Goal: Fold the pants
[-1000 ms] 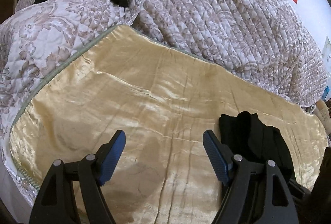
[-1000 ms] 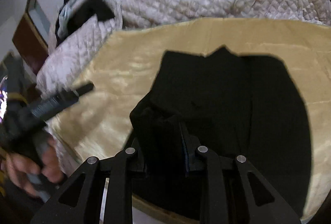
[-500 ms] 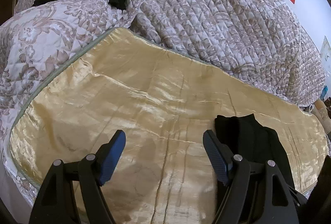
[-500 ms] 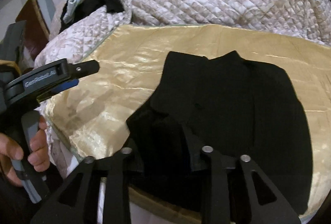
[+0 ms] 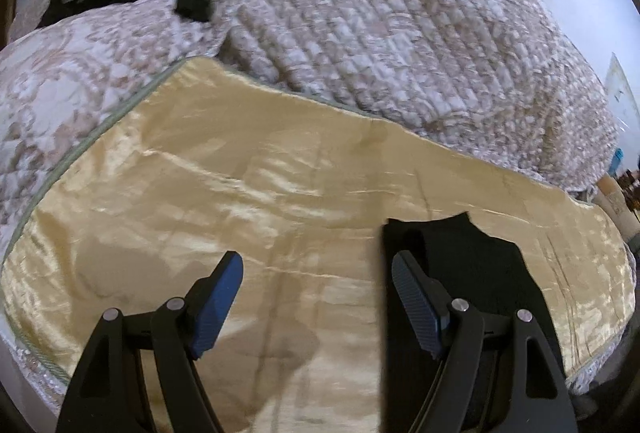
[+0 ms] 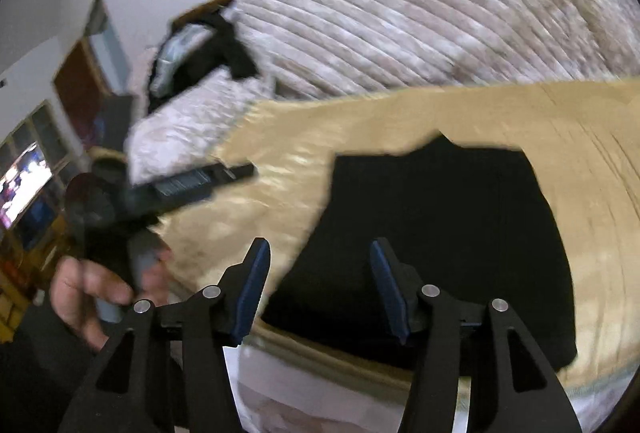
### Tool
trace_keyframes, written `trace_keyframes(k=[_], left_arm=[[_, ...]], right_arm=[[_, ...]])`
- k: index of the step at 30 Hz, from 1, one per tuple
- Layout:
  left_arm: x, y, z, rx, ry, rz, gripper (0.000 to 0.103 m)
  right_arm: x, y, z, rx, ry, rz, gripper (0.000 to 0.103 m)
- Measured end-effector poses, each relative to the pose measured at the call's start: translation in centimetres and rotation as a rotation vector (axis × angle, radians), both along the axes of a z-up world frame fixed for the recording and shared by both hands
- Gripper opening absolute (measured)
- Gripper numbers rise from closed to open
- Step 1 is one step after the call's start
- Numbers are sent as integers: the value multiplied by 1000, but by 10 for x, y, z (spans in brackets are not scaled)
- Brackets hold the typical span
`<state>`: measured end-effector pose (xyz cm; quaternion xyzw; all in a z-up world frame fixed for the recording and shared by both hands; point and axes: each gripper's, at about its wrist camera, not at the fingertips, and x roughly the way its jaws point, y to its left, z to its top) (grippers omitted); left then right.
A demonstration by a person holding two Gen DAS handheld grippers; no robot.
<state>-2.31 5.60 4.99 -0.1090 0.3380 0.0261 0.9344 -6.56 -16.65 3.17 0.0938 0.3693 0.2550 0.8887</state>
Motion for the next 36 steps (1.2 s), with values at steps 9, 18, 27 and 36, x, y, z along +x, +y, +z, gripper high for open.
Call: trace_keyframes(k=[9, 18, 27, 36], left_arm=[[6, -24, 6, 14, -28, -75, 79], [41, -80, 8, 19, 41, -307, 34], [77, -89, -35, 56, 148, -325, 31], [56, -65, -30, 61, 94, -285, 30]], right_arm=[[22, -37, 15, 72, 25, -45, 35], [113, -58, 17, -129, 136, -73, 28], [162, -78, -11, -157, 169, -64, 24], [122, -115, 3, -118, 90, -63, 26]])
